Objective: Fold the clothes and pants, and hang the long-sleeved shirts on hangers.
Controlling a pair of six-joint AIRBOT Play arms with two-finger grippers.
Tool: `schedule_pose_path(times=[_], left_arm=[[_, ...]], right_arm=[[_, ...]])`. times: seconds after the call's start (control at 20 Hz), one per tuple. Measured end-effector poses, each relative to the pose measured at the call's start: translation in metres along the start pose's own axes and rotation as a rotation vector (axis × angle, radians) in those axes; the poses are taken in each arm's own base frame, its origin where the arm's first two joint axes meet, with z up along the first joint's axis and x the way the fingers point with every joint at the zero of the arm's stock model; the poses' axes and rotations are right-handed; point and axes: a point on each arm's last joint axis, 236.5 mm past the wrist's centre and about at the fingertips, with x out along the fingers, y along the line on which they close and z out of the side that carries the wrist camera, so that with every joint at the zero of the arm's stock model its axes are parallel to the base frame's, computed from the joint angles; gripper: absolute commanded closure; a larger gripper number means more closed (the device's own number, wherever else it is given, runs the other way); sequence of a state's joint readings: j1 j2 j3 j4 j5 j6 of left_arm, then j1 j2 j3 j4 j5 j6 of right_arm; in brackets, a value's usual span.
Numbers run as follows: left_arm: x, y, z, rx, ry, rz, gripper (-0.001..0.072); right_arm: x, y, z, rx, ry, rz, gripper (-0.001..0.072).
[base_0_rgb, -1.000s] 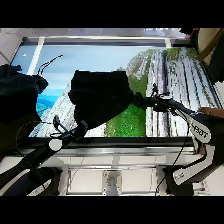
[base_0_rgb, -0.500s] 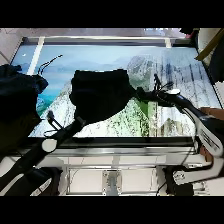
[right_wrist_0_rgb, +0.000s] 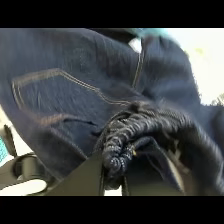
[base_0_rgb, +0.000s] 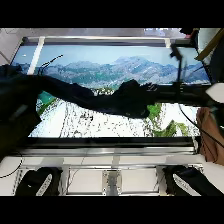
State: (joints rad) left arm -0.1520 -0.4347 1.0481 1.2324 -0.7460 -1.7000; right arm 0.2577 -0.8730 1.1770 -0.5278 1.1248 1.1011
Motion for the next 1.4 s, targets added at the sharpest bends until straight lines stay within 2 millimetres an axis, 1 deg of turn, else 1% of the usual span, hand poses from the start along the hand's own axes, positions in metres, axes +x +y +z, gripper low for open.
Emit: schedule_pose_path(times=[0.05,0.1,0.15,0.2,0.25,0.3,0.35,0.45,0.5,0.55,0.65,0.7,0.75,0.8,0.9,1.0,1.1,1.2,1.25,1.35,1.4], left_arm=[[-0.007,-0.009,0.019,0.056,0.002,0.0,0.0696],[-0.011,-0.017,0.034,0.101,0.011,-0.002,0.0695],[-0.011,-0.023,0.044,0.137,0.024,-0.004,0.0695],[-0.008,-0.026,0.051,0.167,0.043,-0.006,0.0695],[-0.002,-0.027,0.054,0.188,0.065,-0.006,0.0695],[0.009,-0.025,0.053,0.2,0.099,-0.001,0.0695],[0.025,-0.02,0.048,0.213,0.142,0.004,0.0695],[0.06,-0.006,0.029,0.231,0.238,0.018,0.0694],[0.082,0.005,0.016,0.244,0.29,0.035,0.0694],[0.103,0.019,0.002,0.255,0.339,0.06,0.0694],[0.149,0.056,-0.032,0.283,0.441,0.13,0.0693],[0.17,0.073,-0.047,0.291,0.474,0.158,0.0693],[0.192,0.089,-0.063,0.292,0.499,0.184,0.0693],[0.212,0.103,-0.077,0.292,0.513,0.203,0.0693],[0.249,0.126,-0.099,0.294,0.506,0.228,0.0693],[0.277,0.142,-0.121,0.295,0.501,0.238,0.0692],[0.296,0.152,-0.142,0.281,0.507,0.245,0.0692],[0.304,0.157,-0.159,0.274,0.53,0.249,0.0693],[0.305,0.156,-0.164,0.271,0.54,0.249,0.0693],[0.302,0.149,-0.172,0.276,0.575,0.241,0.0693],[0.296,0.141,-0.174,0.286,0.597,0.232,0.0693]], right_arm=[[-0.006,0.018,0.009,-0.032,-0.014,0.006,0.0641],[-0.012,0.031,0.017,-0.05,-0.023,0.009,0.064],[-0.017,0.041,0.023,-0.062,-0.03,0.006,0.0641],[-0.02,0.045,0.026,-0.065,-0.027,-0.007,0.0642],[-0.021,0.042,0.024,-0.057,-0.008,-0.032,0.0642],[-0.019,0.033,0.02,-0.038,0.025,-0.066,0.0642],[-0.013,0.019,0.012,-0.014,0.072,-0.099,0.0642],[0.005,-0.013,-0.008,0.052,0.176,-0.148,0.0642],[0.016,-0.032,-0.019,0.086,0.224,-0.169,0.0641],[0.031,-0.055,-0.03,0.125,0.27,-0.191,0.0641],[0.061,-0.108,-0.044,0.205,0.309,-0.243,0.0641],[0.075,-0.138,-0.049,0.242,0.308,-0.277,0.0641],[0.088,-0.172,-0.053,0.281,0.29,-0.32,0.0641],[0.098,-0.207,-0.055,0.318,0.258,-0.364,0.064],[0.109,-0.27,-0.052,0.391,0.162,-0.447,0.064],[0.111,-0.326,-0.043,0.452,0.051,-0.517,0.064],[0.108,-0.369,-0.033,0.484,-0.038,-0.571,0.064],[0.107,-0.395,-0.027,0.479,-0.074,-0.597,0.064],[0.106,-0.401,-0.025,0.46,-0.072,-0.602,0.064],[0.103,-0.406,-0.026,0.406,-0.035,-0.606,0.0641],[0.101,-0.404,-0.03,0.374,0.005,-0.606,0.0641]])
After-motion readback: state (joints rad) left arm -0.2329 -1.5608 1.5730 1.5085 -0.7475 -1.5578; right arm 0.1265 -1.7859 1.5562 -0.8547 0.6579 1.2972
